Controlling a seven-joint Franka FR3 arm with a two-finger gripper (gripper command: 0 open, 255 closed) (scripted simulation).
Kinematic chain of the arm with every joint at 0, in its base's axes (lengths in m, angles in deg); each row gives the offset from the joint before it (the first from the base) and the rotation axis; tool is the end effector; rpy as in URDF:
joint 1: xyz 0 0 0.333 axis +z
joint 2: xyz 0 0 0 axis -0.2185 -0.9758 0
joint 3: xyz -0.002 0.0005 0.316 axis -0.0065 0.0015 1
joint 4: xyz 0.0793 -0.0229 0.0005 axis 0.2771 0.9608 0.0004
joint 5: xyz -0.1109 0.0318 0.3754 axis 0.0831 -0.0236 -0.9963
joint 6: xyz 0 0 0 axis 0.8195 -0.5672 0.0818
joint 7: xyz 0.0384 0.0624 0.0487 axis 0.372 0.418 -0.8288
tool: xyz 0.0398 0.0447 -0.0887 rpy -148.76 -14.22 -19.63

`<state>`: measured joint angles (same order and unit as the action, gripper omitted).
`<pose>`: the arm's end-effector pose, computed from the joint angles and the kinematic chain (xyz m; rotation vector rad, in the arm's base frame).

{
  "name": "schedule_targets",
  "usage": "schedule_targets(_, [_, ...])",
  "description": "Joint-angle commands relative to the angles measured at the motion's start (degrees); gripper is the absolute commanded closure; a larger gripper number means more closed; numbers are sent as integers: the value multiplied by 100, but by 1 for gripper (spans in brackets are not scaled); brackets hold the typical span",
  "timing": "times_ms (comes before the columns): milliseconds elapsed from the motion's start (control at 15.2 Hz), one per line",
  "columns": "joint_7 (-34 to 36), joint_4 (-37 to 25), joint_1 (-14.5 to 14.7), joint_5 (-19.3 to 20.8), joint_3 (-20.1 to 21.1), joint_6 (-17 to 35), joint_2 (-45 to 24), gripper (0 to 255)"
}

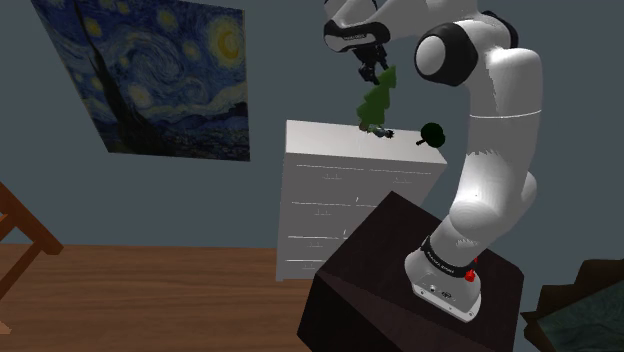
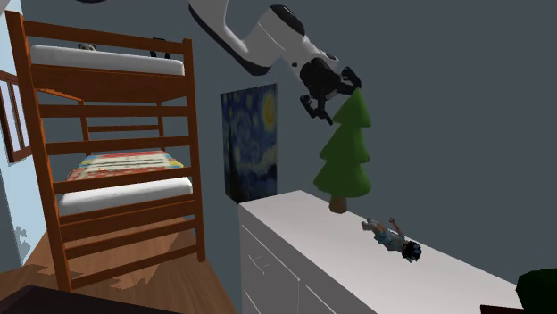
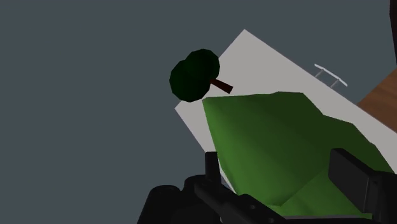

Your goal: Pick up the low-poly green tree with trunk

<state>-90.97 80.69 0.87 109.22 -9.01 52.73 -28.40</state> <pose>0.5921 -0.3107 0.4657 2.4424 -0.0469 -0.7342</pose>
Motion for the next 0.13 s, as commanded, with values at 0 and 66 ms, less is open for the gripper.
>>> schedule_targets(0, [-36, -42, 10, 8, -3, -56, 30, 255])
schedule_targets(66, [-37, -43, 10, 8, -4, -57, 29, 255])
